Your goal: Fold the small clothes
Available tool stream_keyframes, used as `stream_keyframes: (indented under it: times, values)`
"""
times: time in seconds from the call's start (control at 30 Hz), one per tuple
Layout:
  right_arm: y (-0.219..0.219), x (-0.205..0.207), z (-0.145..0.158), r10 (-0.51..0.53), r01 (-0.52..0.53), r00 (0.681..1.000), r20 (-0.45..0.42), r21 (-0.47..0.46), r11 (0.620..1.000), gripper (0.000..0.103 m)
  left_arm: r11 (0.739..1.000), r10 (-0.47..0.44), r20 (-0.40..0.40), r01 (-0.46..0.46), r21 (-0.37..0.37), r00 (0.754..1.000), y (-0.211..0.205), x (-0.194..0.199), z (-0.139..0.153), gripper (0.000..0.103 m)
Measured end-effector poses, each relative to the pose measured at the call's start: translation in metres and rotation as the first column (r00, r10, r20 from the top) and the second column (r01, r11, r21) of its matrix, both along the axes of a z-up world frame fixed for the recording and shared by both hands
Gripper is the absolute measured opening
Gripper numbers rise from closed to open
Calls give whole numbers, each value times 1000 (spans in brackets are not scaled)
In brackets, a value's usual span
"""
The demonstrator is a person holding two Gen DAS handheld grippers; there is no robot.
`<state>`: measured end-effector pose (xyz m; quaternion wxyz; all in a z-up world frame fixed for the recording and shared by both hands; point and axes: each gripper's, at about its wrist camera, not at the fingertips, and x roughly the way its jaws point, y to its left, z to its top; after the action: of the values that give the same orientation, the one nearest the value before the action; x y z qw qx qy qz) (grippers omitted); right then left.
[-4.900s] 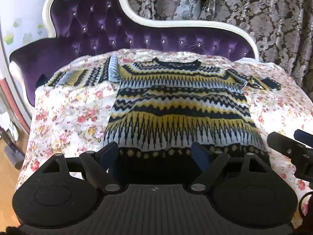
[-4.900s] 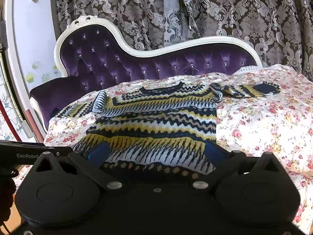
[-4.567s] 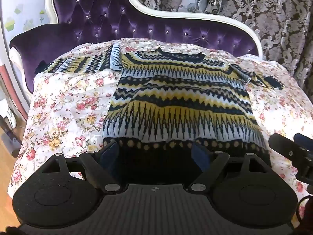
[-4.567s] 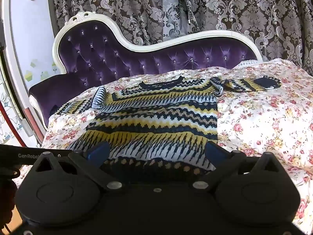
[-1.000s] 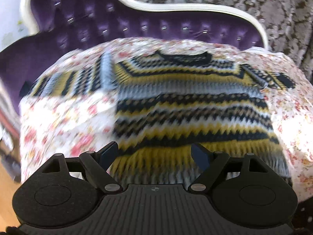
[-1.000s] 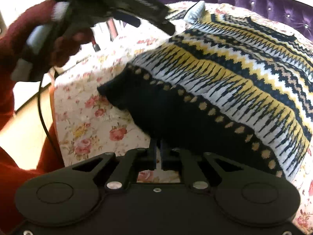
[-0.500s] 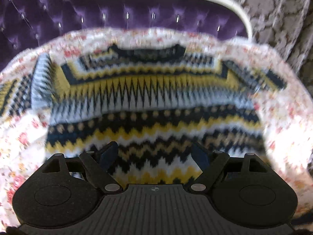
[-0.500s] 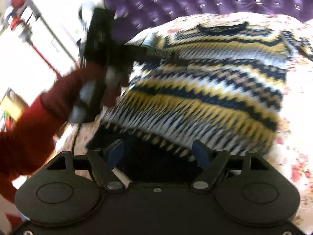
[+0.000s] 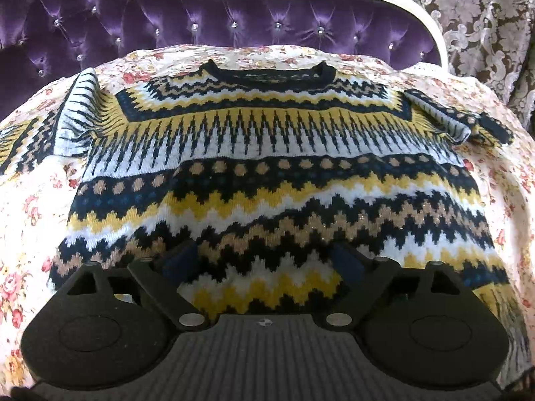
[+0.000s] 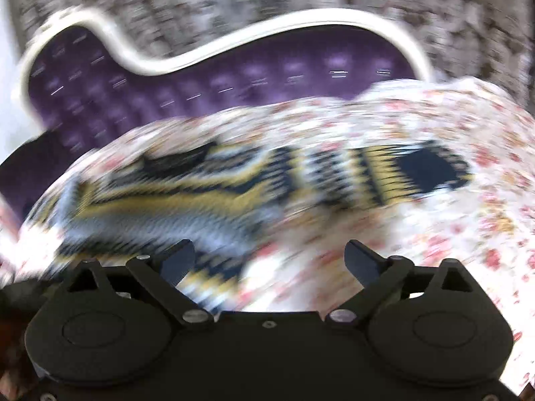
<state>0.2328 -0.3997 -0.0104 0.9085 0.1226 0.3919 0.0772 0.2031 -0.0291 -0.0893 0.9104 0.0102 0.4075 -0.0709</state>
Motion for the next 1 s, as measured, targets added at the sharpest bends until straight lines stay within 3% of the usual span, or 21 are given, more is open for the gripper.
stream_keyframes:
  times: [0.13,0.23,0.4,0.5,0.63,0.7,0.8,0.87,0.9,0.97,1.0]
  values:
    - [-52,36,-25,-191,194,980,-45,52,980,96,1000,3,1,-3,2,1000,-1,-1,-1,92]
    - [-68,52,-32,-261,261,965,1,-42,964,95,1000,0,8,0,5,1000,-2,-2,-2,94]
    - [-57,74,-35,-161,175,983,87,-198,964,76,1000,3,10,-3,4,1000,-2,-3,-3,95]
    - [-42,91,-45,-87,103,993,74,-257,961,76,1000,4,15,-4,5,1000,-1,-3,-3,95]
    - [-37,106,-65,-66,76,997,39,-332,940,76,1000,4,14,-4,2,1000,-1,-3,-3,95]
    - [-39,109,-76,-76,77,997,16,-352,933,76,1000,3,15,-3,2,1000,-1,-4,-3,95]
    - [-47,106,-82,-79,90,996,49,-332,939,79,1000,3,21,-3,-2,1000,-1,-4,-3,95]
    - [-55,107,-80,-119,129,992,52,-307,943,55,1000,3,29,-3,-7,1000,0,-4,-3,95]
    - [-60,108,-77,-139,146,989,45,-292,945,48,1000,5,32,-4,-8,999,0,-5,-4,95]
    - [-73,111,-69,-170,170,985,18,-218,961,14,1000,7,38,-7,-13,999,0,-5,-4,95]
    - [-77,112,-64,-194,192,981,9,-201,961,13,1000,7,41,-7,-15,999,0,-5,-3,95]
